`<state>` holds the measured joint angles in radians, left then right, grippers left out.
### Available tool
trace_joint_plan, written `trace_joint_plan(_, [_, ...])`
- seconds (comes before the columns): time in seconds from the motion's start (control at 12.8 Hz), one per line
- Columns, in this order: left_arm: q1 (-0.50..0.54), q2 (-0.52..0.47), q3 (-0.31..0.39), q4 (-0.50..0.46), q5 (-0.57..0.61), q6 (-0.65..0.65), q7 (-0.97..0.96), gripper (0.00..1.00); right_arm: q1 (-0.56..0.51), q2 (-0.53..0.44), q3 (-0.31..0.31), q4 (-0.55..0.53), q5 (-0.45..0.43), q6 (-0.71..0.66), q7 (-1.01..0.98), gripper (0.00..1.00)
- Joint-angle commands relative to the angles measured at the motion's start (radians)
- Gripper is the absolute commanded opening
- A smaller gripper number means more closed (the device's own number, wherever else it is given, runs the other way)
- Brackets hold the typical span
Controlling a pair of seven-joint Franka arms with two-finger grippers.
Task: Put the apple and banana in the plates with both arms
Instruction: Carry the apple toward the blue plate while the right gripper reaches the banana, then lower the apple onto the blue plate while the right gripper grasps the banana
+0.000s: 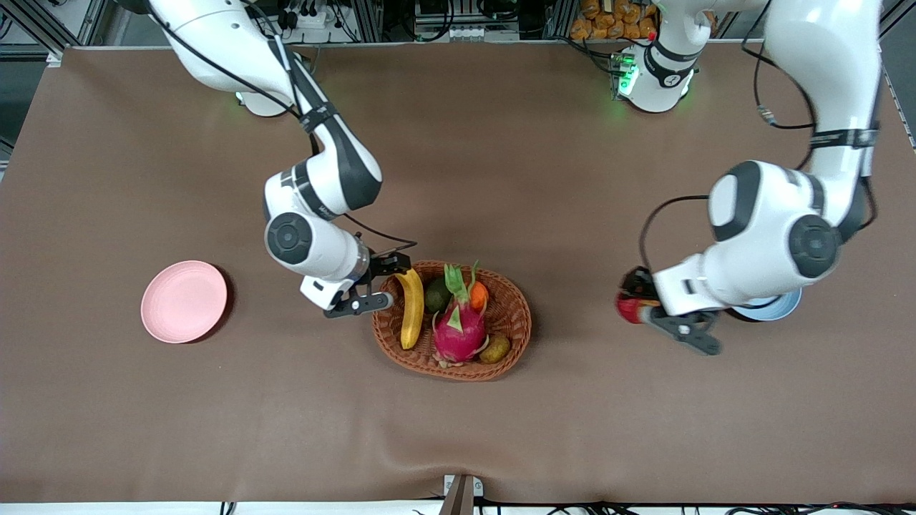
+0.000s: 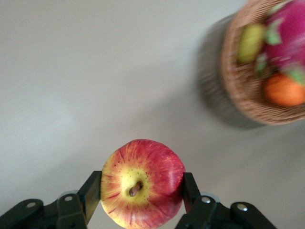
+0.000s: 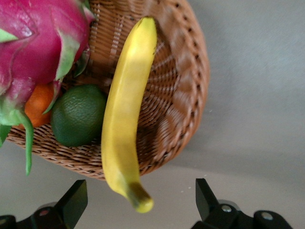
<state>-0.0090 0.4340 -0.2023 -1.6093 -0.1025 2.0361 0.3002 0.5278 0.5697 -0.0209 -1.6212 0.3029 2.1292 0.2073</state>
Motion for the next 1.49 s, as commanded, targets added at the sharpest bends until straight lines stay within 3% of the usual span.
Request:
trace_joint_plan(0.0, [0.094,-0.124,-0.006,-0.183,0.088,0.094,-0.003,0.43,0.030,0.025,-0.008,0.008,0.021,0.032,0.066,1.00])
trace_joint_plan(0.24, [0.214,-0.243,-0.008,-0.433,0.150,0.290,-0.001,0.43,0.038,0.045,-0.008,0.007,0.021,0.066,0.093,1.00])
trace_joint_plan(0.47, [0.296,-0.319,-0.008,-0.582,0.176,0.361,-0.003,0.43,0.040,0.059,-0.008,0.007,0.019,0.101,0.104,1.00])
trace_joint_plan(0.55, [0.325,-0.319,-0.008,-0.619,0.179,0.415,-0.001,0.43,0.044,0.061,-0.010,0.007,0.019,0.103,0.103,0.84])
trace_joint_plan(0.63, [0.352,-0.308,-0.008,-0.658,0.210,0.512,0.002,0.43,0.047,0.062,-0.010,0.007,0.019,0.103,0.103,0.75])
trace_joint_plan(0.71, [0.403,-0.290,-0.008,-0.690,0.257,0.592,0.008,0.43,0.049,0.064,-0.010,0.007,0.019,0.103,0.103,0.73])
trace_joint_plan(0.86, [0.477,-0.264,-0.012,-0.739,0.303,0.669,0.026,0.43,0.052,0.065,-0.010,0.007,0.019,0.104,0.103,0.70])
trace_joint_plan(1.02, [0.488,-0.215,-0.009,-0.759,0.303,0.775,0.034,0.43,0.057,0.065,-0.010,0.007,0.019,0.104,0.104,0.59])
trace_joint_plan(1.25, [0.523,-0.164,-0.011,-0.765,0.305,0.844,0.049,0.44,0.064,0.065,-0.010,0.007,0.019,0.104,0.104,0.55])
trace_joint_plan(1.41, [0.523,-0.146,-0.009,-0.764,0.305,0.880,0.056,0.47,0.077,0.065,-0.011,0.007,0.018,0.104,0.104,0.43])
